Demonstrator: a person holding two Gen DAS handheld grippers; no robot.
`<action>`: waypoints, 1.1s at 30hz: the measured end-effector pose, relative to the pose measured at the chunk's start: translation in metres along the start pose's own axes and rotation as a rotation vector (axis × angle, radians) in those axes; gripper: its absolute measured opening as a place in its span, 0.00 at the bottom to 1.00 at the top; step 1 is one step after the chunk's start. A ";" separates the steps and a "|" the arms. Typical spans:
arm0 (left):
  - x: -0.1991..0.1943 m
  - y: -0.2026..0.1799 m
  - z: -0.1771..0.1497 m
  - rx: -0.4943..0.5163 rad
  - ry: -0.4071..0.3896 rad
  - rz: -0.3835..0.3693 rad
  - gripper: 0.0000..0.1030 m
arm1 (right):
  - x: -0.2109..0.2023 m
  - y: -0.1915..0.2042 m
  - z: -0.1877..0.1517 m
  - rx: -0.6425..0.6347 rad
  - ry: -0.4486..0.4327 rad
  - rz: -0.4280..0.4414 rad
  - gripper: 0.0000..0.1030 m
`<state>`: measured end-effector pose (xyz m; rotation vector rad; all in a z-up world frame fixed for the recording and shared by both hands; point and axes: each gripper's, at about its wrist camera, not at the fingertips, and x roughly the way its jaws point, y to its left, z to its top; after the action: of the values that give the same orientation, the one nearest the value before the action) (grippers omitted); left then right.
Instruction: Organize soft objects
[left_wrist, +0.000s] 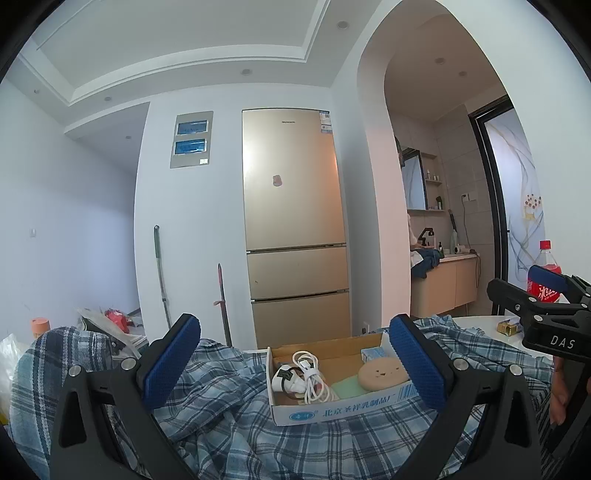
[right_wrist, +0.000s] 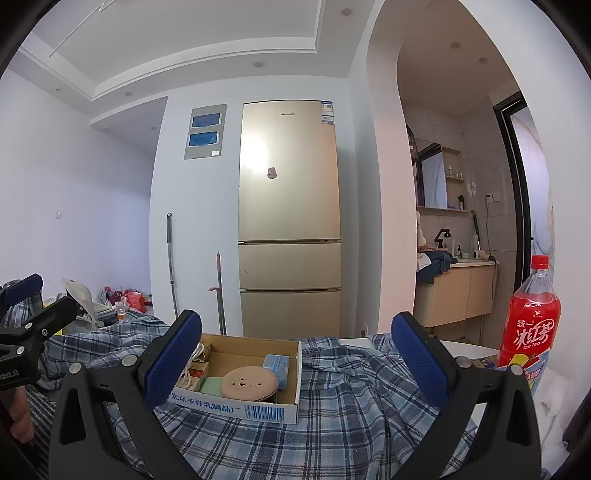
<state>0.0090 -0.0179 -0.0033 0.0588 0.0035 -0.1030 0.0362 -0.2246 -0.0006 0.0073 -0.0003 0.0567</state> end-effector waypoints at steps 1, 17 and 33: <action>0.001 0.000 0.000 0.000 0.002 0.000 1.00 | 0.000 0.000 0.000 0.000 0.000 0.001 1.00; 0.004 -0.002 -0.002 0.005 0.018 -0.001 1.00 | 0.000 -0.001 0.001 0.003 0.002 0.001 1.00; 0.005 -0.002 -0.002 0.005 0.019 0.000 1.00 | 0.000 -0.001 0.001 0.003 0.002 0.001 1.00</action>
<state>0.0142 -0.0202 -0.0053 0.0652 0.0221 -0.1023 0.0359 -0.2253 0.0005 0.0107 0.0020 0.0578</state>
